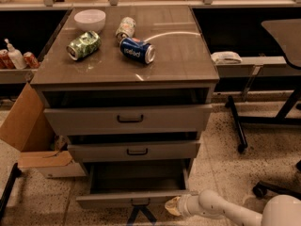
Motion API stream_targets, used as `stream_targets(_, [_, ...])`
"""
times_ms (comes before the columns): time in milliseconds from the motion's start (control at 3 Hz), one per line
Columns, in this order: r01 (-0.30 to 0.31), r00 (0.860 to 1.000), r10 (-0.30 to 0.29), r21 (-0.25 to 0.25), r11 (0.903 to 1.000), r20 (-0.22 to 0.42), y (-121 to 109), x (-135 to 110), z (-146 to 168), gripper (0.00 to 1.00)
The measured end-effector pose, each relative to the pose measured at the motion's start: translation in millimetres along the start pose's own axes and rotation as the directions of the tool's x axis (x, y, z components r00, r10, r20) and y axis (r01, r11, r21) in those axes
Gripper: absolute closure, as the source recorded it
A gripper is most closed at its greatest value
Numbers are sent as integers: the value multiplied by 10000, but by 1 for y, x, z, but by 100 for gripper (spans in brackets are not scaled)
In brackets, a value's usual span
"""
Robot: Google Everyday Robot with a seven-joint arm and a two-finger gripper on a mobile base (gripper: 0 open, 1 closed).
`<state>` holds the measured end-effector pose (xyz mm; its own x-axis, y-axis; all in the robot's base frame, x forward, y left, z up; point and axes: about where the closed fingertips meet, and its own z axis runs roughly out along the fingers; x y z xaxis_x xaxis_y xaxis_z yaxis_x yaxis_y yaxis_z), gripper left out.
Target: Close bottom drawer
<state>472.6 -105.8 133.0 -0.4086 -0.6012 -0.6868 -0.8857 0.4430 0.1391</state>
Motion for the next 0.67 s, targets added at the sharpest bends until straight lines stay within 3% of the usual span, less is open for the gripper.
stream_targets(333, [-31,9994,26,128,9999,356,-15,-8,3,100])
stream_targets(667, [61,9975,-58,-48,10000,703,-49,-23,16,100])
